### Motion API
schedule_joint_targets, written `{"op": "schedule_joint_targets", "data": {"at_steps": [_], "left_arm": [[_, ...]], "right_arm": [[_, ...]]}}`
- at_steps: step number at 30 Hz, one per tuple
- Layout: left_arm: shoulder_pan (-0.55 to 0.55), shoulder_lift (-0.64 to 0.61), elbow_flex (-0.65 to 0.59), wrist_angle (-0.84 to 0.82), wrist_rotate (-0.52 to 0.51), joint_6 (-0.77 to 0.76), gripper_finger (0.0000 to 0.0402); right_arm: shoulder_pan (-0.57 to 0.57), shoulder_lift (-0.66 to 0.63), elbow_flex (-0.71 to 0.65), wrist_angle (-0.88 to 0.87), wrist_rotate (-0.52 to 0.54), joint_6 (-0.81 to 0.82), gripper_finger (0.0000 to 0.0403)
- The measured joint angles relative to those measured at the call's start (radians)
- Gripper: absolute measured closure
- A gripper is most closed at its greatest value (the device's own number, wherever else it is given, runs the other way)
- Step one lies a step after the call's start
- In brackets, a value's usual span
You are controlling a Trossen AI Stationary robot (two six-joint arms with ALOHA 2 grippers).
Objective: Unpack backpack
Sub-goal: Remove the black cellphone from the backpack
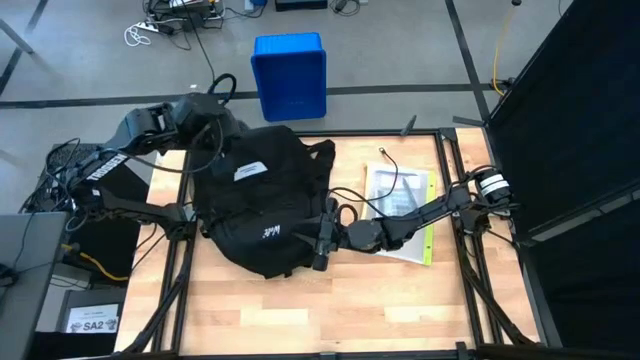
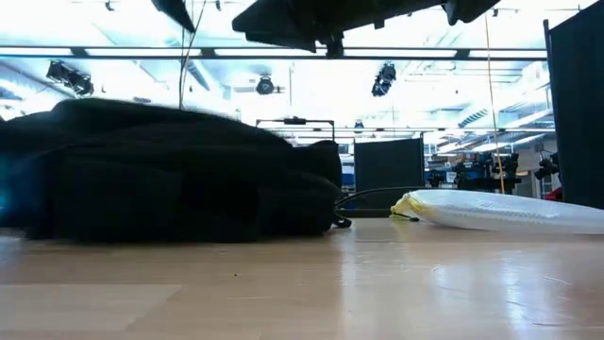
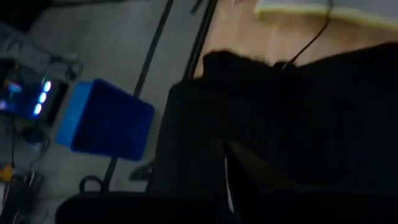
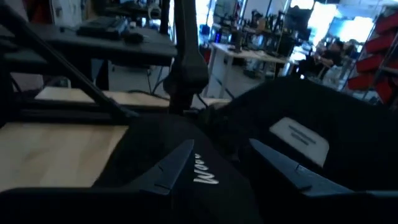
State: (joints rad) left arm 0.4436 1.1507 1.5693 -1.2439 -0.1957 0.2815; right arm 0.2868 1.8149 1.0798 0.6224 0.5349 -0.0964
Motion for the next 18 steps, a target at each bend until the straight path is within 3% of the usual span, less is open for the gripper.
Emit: {"op": "schedule_joint_targets", "data": {"at_steps": [5, 13, 18], "left_arm": [[0.077, 0.048, -0.095, 0.026, 0.006, 0.013, 0.0361], [0.265, 0.217, -0.142, 0.097, -0.041, 0.121, 0.022], [0.333, 0.297, -0.141, 0.099, 0.012, 0.155, 0.015]], "right_arm": [[0.002, 0.0, 0.0, -0.003, 0.0, 0.017, 0.0281], [0.002, 0.0, 0.0, -0.023, -0.001, 0.023, 0.0276], [-0.004, 0.0, 0.0, -0.063, -0.004, 0.023, 0.027]]}}
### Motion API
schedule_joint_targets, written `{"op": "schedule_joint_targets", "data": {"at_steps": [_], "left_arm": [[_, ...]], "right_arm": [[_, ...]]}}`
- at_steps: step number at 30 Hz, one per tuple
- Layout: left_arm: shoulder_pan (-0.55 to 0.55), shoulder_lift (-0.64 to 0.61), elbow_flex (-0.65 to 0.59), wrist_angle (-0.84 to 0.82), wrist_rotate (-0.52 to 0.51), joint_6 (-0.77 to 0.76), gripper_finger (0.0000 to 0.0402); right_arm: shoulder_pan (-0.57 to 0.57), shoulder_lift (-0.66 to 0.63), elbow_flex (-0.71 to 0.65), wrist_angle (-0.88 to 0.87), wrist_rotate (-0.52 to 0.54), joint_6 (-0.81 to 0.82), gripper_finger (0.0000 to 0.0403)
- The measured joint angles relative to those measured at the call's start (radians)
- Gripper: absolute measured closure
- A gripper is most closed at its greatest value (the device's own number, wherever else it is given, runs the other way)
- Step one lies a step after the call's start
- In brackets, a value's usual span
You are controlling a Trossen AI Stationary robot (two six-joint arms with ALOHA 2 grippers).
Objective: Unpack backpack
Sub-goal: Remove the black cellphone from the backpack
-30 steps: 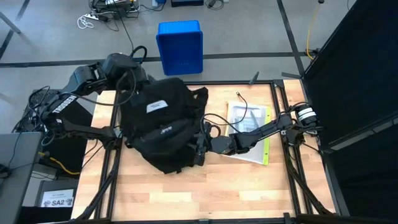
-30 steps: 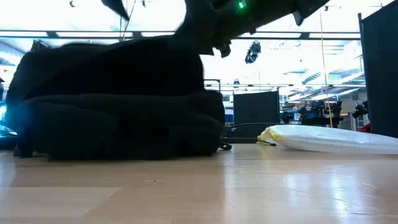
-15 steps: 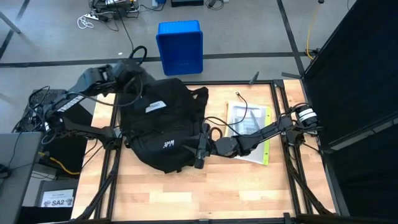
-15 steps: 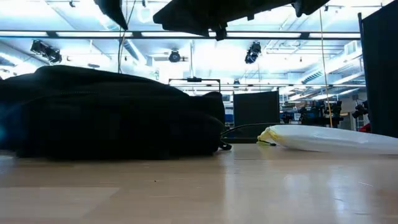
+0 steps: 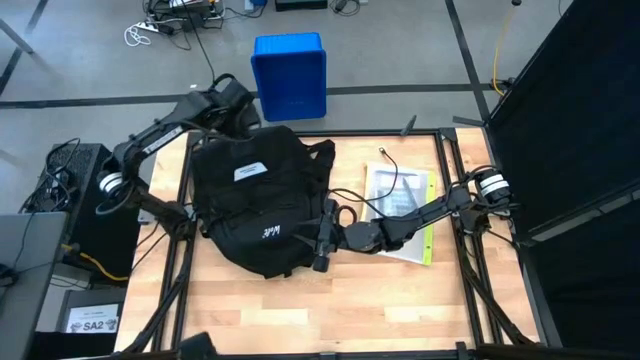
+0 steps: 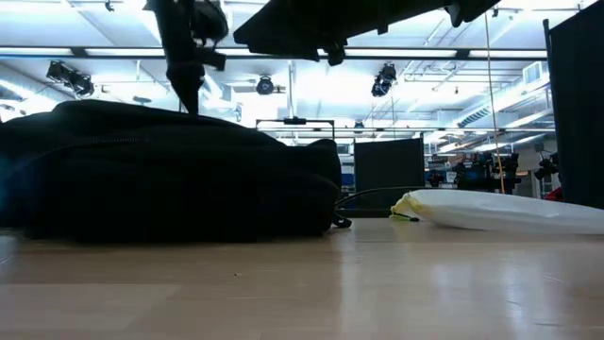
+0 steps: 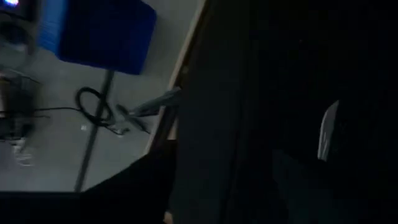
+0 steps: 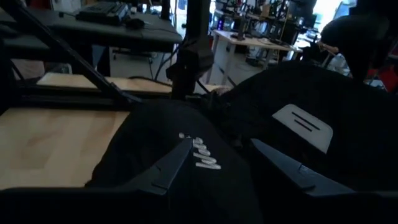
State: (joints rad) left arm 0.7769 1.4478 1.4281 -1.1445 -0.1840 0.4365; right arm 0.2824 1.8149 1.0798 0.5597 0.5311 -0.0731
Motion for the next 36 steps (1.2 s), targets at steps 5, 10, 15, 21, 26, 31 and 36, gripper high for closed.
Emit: {"op": "schedule_joint_targets", "data": {"at_steps": [5, 10, 15, 21, 26, 31, 36], "left_arm": [[0.042, 0.092, -0.011, -0.026, -0.001, -0.008, 0.012], [0.042, 0.164, -0.058, -0.022, 0.066, -0.018, 0.0128], [0.04, 0.191, -0.13, 0.049, 0.062, -0.018, 0.0194], [0.047, 0.192, -0.157, 0.077, 0.037, 0.004, 0.037], [0.045, 0.184, -0.135, 0.057, 0.009, 0.005, 0.0396], [0.009, 0.108, -0.027, -0.032, -0.032, 0.004, 0.0399], [-0.042, 0.006, 0.148, -0.16, -0.036, -0.008, 0.04]], "right_arm": [[-0.004, 0.0, 0.0, -0.011, 0.0, 0.015, 0.0268], [-0.003, 0.0, 0.0, -0.015, 0.0, 0.017, 0.0272], [-0.004, 0.0, 0.0, -0.017, 0.0, 0.018, 0.027], [-0.004, 0.0, 0.0, -0.017, 0.0, 0.019, 0.0271], [-0.004, 0.0, 0.0, -0.017, 0.0, 0.019, 0.028], [-0.006, 0.0, 0.0, -0.017, 0.0, 0.019, 0.0285], [-0.01, 0.0, 0.0, -0.017, 0.001, 0.027, 0.0288]]}}
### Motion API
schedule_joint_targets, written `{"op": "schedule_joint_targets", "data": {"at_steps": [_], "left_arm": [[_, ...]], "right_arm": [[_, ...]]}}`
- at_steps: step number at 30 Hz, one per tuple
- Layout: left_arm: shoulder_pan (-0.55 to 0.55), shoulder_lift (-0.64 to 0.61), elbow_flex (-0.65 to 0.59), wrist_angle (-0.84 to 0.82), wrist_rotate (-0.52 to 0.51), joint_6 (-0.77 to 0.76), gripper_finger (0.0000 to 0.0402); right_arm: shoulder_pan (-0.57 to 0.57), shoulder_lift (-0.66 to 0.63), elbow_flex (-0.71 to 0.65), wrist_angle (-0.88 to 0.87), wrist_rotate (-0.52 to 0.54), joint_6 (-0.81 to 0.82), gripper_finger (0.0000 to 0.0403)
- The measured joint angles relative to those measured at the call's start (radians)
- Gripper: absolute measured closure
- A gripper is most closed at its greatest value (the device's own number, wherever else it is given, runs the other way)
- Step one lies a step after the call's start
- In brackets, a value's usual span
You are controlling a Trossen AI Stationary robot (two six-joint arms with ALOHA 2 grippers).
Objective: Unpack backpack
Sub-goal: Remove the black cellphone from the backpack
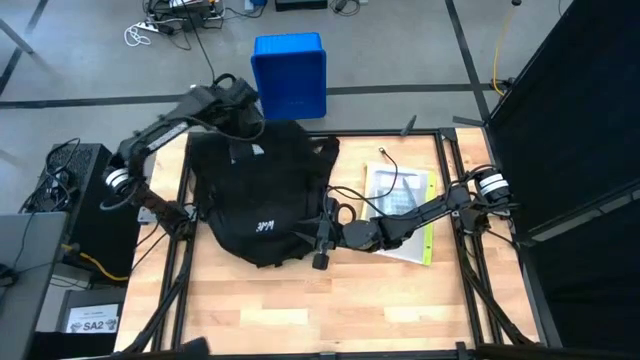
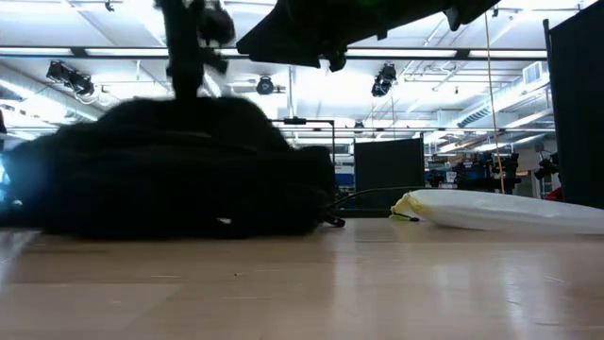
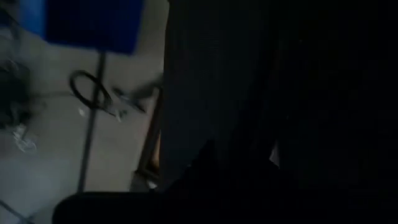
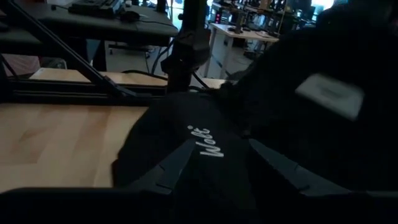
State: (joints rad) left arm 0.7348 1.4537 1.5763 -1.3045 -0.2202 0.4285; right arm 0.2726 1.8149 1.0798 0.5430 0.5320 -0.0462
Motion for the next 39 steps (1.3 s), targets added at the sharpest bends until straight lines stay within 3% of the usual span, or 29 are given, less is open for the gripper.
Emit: {"op": "schedule_joint_targets", "data": {"at_steps": [6, 11, 25, 30, 39], "left_arm": [[-0.075, -0.081, 0.207, -0.158, -0.005, -0.058, 0.0401], [-0.135, -0.116, 0.242, -0.214, -0.01, -0.084, 0.0401], [-0.221, -0.133, 0.225, -0.104, -0.046, -0.061, 0.0401], [-0.22, -0.111, 0.154, -0.136, -0.062, -0.075, 0.0401], [-0.22, -0.107, -0.037, -0.041, -0.046, -0.052, 0.039]], "right_arm": [[0.0, 0.0, 0.0, 0.001, 0.002, 0.003, 0.0288], [0.0, 0.0, 0.0, 0.01, 0.002, 0.004, 0.0284], [0.0, 0.0, 0.0, 0.001, -0.001, 0.003, 0.029], [-0.001, 0.0, 0.0, 0.002, -0.001, 0.003, 0.0286], [0.0, 0.0, 0.0, 0.001, 0.0, 0.013, 0.0293]]}}
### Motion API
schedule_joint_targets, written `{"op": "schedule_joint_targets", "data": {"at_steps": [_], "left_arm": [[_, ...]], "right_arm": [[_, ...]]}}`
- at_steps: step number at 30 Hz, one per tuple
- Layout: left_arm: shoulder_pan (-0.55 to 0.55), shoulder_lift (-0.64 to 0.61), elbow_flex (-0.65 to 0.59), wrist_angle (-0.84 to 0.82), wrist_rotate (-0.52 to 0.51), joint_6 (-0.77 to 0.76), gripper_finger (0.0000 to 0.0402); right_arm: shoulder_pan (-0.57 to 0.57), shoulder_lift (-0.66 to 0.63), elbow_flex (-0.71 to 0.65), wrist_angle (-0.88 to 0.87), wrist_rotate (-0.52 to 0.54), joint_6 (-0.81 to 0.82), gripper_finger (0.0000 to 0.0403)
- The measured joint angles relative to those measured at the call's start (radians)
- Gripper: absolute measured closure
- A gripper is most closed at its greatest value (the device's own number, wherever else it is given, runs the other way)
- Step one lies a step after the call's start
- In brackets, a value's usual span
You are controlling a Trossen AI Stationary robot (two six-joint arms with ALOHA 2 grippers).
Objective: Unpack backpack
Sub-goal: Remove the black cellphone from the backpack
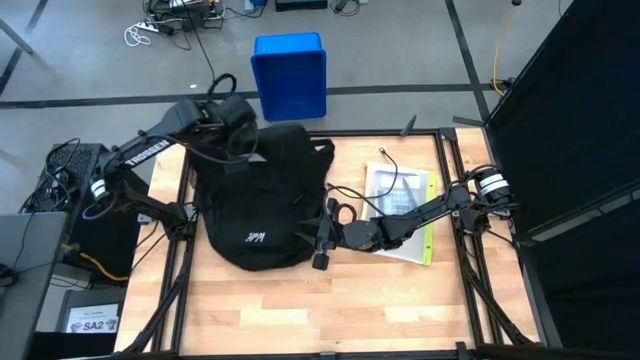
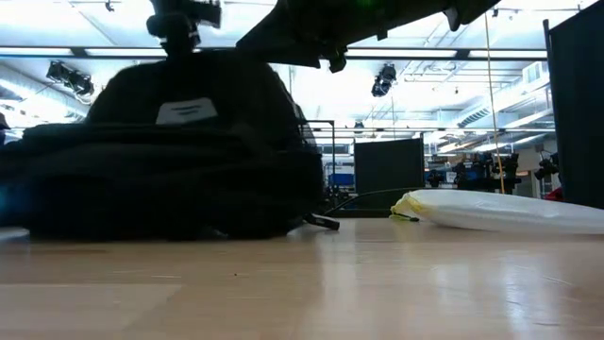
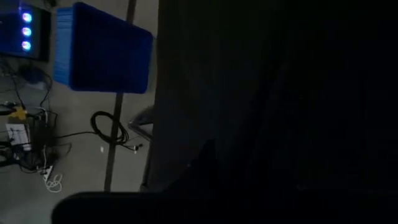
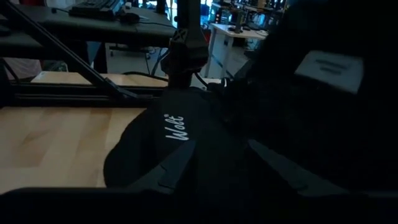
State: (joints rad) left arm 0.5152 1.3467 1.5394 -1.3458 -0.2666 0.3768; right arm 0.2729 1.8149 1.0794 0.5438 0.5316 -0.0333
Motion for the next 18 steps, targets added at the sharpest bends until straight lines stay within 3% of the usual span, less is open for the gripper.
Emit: {"op": "schedule_joint_targets", "data": {"at_steps": [12, 16, 18], "left_arm": [[0.0, 0.0, -0.007, -0.079, -0.054, 0.11, 0.0237], [-0.001, -0.008, -0.007, -0.144, -0.045, 0.037, 0.0189], [-0.015, -0.017, -0.007, -0.22, 0.03, -0.033, 0.0178]], "right_arm": [[0.0, 0.0, 0.0, -0.006, 0.0, 0.014, 0.0274], [0.0, 0.0, 0.0, -0.008, 0.0, 0.014, 0.027], [0.0, 0.0, 0.0, -0.013, 0.0, 0.014, 0.0269]]}}
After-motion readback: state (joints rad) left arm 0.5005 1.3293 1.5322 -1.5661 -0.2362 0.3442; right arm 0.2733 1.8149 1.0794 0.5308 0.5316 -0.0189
